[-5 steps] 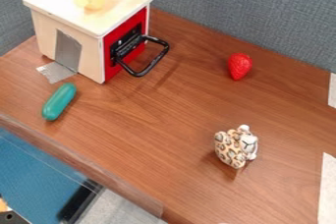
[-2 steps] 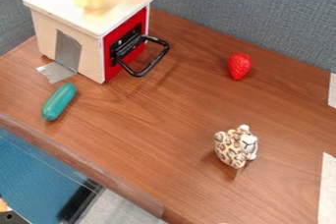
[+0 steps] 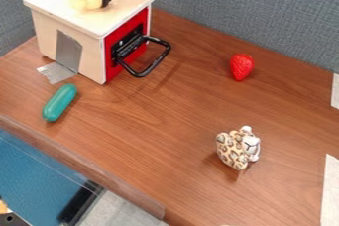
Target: Place a yellow thing on the table
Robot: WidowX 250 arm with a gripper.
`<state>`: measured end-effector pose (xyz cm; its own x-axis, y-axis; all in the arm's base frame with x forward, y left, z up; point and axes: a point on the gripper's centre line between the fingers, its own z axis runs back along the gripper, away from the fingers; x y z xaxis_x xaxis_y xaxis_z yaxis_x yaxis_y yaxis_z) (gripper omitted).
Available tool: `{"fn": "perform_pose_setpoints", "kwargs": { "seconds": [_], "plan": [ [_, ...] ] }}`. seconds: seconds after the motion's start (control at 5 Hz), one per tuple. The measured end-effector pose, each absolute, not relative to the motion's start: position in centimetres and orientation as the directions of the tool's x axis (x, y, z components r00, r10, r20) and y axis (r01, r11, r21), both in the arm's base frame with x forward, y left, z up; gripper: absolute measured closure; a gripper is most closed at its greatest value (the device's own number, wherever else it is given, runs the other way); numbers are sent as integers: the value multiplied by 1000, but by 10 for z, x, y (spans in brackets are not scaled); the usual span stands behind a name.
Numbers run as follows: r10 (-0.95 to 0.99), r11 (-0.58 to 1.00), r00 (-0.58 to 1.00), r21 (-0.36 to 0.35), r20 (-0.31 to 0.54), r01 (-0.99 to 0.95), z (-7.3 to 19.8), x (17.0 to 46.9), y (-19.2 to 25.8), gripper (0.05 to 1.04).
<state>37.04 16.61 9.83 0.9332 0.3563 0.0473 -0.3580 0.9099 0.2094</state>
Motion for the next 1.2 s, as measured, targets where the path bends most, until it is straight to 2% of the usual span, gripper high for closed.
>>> {"fn": "perform_pose_setpoints", "kwargs": {
  "seconds": [0.2,0.4,0.6,0.8,1.0,1.2],
  "plan": [
    [342,918,938,196,55,-346,107,361,156,782],
    [302,934,948,166,102,-315,125,341,141,805],
    [247,956,961,134,122,-262,129,311,113,806],
    [136,979,986,139,96,-148,116,284,82,806],
    [88,990,994,107,63,-94,91,263,63,806],
    [32,997,997,67,73,-37,60,263,46,806]
  ]
}}
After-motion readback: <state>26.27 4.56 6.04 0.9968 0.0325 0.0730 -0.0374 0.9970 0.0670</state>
